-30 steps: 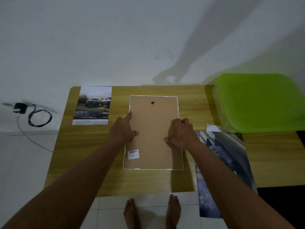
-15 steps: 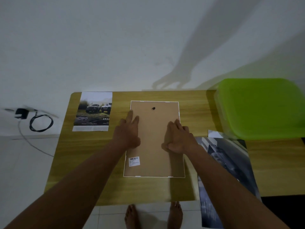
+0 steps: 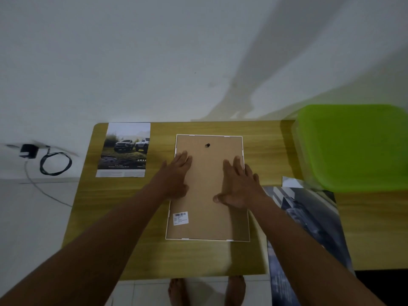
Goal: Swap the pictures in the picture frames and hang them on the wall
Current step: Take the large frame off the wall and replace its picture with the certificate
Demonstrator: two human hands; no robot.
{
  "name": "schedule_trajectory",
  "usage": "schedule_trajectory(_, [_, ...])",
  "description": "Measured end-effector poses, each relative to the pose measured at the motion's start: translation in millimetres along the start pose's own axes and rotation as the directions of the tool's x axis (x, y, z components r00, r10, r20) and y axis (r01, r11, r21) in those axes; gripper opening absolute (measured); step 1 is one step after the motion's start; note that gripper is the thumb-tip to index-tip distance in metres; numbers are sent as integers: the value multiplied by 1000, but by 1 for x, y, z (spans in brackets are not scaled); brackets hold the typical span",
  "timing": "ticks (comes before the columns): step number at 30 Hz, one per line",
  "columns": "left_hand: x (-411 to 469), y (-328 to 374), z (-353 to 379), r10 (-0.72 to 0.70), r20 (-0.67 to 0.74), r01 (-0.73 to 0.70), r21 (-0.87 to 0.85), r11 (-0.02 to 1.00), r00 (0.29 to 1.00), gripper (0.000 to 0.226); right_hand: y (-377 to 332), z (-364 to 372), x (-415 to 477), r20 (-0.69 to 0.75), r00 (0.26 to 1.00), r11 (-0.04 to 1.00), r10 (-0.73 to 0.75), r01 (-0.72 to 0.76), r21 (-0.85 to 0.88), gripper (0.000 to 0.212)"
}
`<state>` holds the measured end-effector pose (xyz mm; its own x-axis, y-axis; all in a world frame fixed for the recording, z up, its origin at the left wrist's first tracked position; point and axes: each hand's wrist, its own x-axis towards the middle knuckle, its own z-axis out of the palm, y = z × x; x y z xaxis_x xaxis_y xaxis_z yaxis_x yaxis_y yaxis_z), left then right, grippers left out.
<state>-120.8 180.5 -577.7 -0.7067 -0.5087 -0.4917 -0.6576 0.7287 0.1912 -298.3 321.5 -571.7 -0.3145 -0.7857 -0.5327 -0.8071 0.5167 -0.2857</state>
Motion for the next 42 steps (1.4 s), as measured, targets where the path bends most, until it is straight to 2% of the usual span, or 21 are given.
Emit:
schedule_trajectory(2, [-8, 0, 5, -33, -112, 22, -94, 995, 993, 95, 3, 1, -1, -36, 999, 1000, -12, 13, 27, 127])
schedule_trajectory(3, [-14, 2, 9, -97, -192, 64, -168, 984, 977, 96, 4, 1, -2, -59, 998, 999, -10, 13, 43, 129])
schedule_trajectory(5, [-24, 3, 17, -302, -322, 191, -334, 923, 897, 94, 3, 1, -7, -133, 991, 998, 19, -10, 70, 132])
schedule_trajectory(6, [-28, 3, 21, -394, -333, 247, -404, 881, 857, 85, 2, 2, -10, -172, 984, 996, 43, -29, 86, 132])
schedule_trajectory(8, [-32, 4, 29, -468, -270, 288, -508, 812, 842, 54, 1, 7, -14, -206, 974, 985, 93, -60, 161, 128])
schedule_trajectory(10, [-35, 6, 31, -453, -230, 245, -593, 767, 862, 34, 1, 11, -15, -194, 969, 955, 152, -94, 280, 117])
schedule_trajectory(12, [-38, 9, 27, -429, -199, 193, -677, 710, 881, 33, 1, 10, -14, -168, 963, 930, 208, -141, 340, 104])
schedule_trajectory(15, [-44, 11, 18, -418, -129, 177, -765, 619, 899, 41, 2, 9, -13, -167, 954, 899, 249, -164, 407, 88])
schedule_trajectory(19, [-50, 2, 11, -401, -41, 169, -864, 474, 915, 55, 3, 8, -14, -197, 937, 836, 288, -145, 529, 95])
schedule_trajectory(23, [-58, 0, 6, -331, 5, 109, -949, 297, 944, 60, 6, 3, -19, -225, 937, 789, 265, -77, 609, 77])
schedule_trajectory(26, [-68, 4, 0, -300, 15, 63, -987, 151, 954, 70, 5, -2, -27, -225, 939, 731, 261, -40, 681, 77])
schedule_trajectory(29, [-83, 8, -15, -163, 42, 48, -998, 34, 986, 88, 0, -15, -37, -247, 938, 707, 244, 3, 707, 77])
schedule_trajectory(31, [-95, 10, -32, -89, 3, 4, -1000, 14, 996, 95, -3, -25, -46, -265, 937, 691, 227, 36, 722, 70])
schedule_trajectory(34, [-109, 14, -57, -101, -82, -77, -996, 46, 992, 95, -9, -41, -63, -302, 931, 665, 206, 93, 741, 62])
schedule_trajectory(37, [-124, 26, -79, -148, -169, -147, -978, 147, 975, 93, -21, -55, -78, -335, 925, 667, 182, 134, 733, 58])
schedule_trajectory(40, [-140, 42, -99, -133, -287, -243, -930, 276, 949, 92, -39, -72, -88, -311, 937, 675, 157, 127, 727, 74])
schedule_trajectory(42, [-150, 55, -109, -114, -354, -299, -893, 335, 928, 91, -53, -85, -98, -334, 934, 644, 128, 178, 744, 71])
